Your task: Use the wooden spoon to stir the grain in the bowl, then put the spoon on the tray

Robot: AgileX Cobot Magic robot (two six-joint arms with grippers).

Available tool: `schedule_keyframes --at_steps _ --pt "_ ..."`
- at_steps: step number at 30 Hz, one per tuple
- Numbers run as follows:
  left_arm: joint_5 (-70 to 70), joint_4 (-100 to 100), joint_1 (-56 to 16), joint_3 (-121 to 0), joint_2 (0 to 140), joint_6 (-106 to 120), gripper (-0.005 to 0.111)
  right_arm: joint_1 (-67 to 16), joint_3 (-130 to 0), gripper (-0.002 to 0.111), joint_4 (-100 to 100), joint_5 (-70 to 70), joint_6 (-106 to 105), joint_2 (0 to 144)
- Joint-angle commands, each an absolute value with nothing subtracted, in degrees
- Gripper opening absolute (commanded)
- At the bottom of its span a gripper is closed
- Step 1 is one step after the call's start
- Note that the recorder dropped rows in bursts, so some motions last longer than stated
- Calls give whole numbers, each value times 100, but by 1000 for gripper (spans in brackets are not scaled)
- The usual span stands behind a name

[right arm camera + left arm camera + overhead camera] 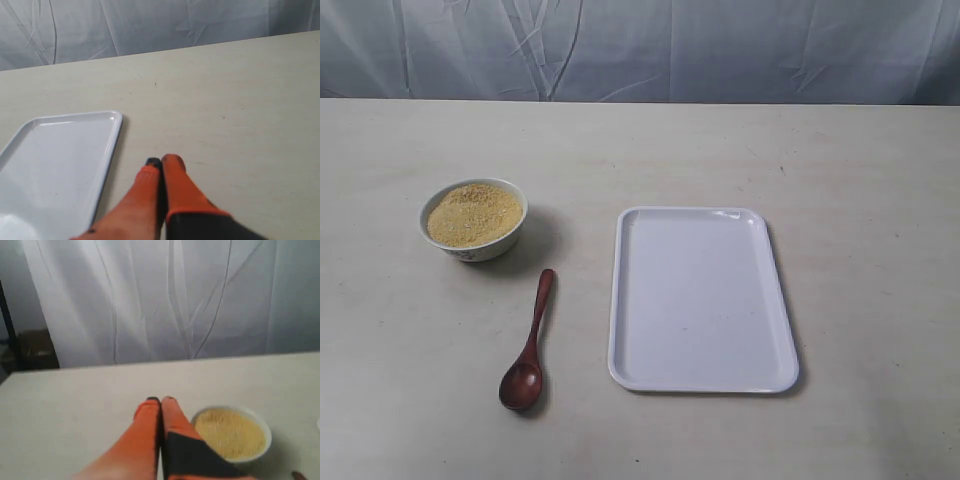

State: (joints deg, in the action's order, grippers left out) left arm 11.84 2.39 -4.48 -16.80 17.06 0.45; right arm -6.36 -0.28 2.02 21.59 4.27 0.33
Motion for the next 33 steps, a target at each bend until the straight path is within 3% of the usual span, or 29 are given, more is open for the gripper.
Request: schedule_keyframes --at_steps 1,5,10,17,23,33 --pt "2719 0 -531 -2695 3229 70 0 -603 0 2 216 2075 405 0" --pt "3933 -598 -588 -3449 4818 529 0 -603 0 2 216 2075 405 0" --pt "4135 -747 -1186 -3601 6333 495 0 -603 0 2 216 2087 405 0" --pt "3488 -857 -2209 -3715 7564 -143 0 -603 0 2 216 2087 405 0" --pt "3721 -820 -2980 -4598 8510 -490 0 -603 0 2 216 2087 405 0" --pt "3836 -801 -3330 -5774 9908 -1015 1 -603 0 2 216 2077 405 0"
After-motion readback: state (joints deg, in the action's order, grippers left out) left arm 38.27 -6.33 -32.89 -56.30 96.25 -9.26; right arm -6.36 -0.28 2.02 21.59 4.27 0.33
